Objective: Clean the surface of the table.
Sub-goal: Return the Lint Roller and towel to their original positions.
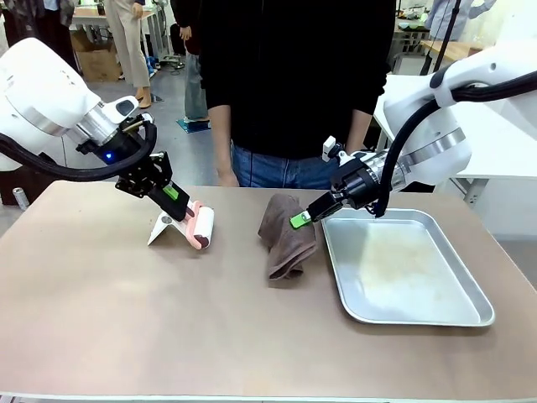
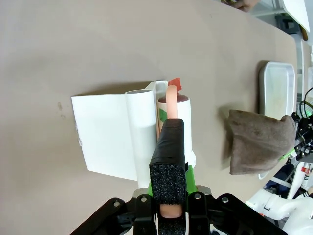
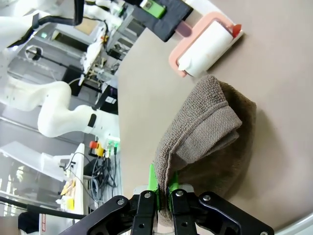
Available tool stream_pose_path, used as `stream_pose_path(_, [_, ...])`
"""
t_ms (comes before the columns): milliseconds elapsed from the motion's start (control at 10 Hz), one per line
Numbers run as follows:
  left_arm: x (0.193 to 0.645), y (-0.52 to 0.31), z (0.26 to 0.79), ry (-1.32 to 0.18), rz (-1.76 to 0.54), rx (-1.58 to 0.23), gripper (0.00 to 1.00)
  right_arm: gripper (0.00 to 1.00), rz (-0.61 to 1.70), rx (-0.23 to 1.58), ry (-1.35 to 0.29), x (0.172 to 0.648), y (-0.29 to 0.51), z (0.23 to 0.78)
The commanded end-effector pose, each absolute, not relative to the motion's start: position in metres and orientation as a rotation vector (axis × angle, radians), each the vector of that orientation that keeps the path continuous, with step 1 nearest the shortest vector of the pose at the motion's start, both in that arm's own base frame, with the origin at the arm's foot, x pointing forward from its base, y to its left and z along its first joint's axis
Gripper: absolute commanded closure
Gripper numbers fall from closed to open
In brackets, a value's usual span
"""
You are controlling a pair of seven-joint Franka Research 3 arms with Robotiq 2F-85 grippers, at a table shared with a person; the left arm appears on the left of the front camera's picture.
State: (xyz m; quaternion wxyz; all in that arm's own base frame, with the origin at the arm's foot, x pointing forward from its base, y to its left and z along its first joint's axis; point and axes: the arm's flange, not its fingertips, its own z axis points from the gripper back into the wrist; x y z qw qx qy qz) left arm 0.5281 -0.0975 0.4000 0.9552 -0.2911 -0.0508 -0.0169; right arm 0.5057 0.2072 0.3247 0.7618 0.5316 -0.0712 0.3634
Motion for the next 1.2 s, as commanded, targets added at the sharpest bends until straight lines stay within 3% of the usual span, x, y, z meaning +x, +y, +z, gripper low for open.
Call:
stream_pose_path(0, [0.5362,-0.0987,0.3886,-0.107,-0.01,-0.591,0.77,0.92,0.787,1.2,-0.158,0.507,0.206,0.3231])
stream_pose_path(700, [0.5387,-0.0967,0.3836,-0.055,0.013,-0.569,0.77,0.92,0.771,1.209,-0.157,0.5051,0.2009,0.3234])
stream_pose_path(900, [0.5388,-0.0959,0.3819,-0.052,0.016,-0.568,0.77,0.84,0.773,1.207,-0.157,0.5048,0.1987,0.3238])
stream_pose_path(1000, [0.5394,-0.095,0.3822,-0.045,0.022,-0.572,0.77,0.45,0.776,1.21,-0.158,0.5047,0.199,0.324])
stream_pose_path(1100, [0.5404,-0.0947,0.3812,-0.037,0.03,-0.57,0.39,0.29,0.777,1.214,-0.149,0.5046,0.199,0.3237])
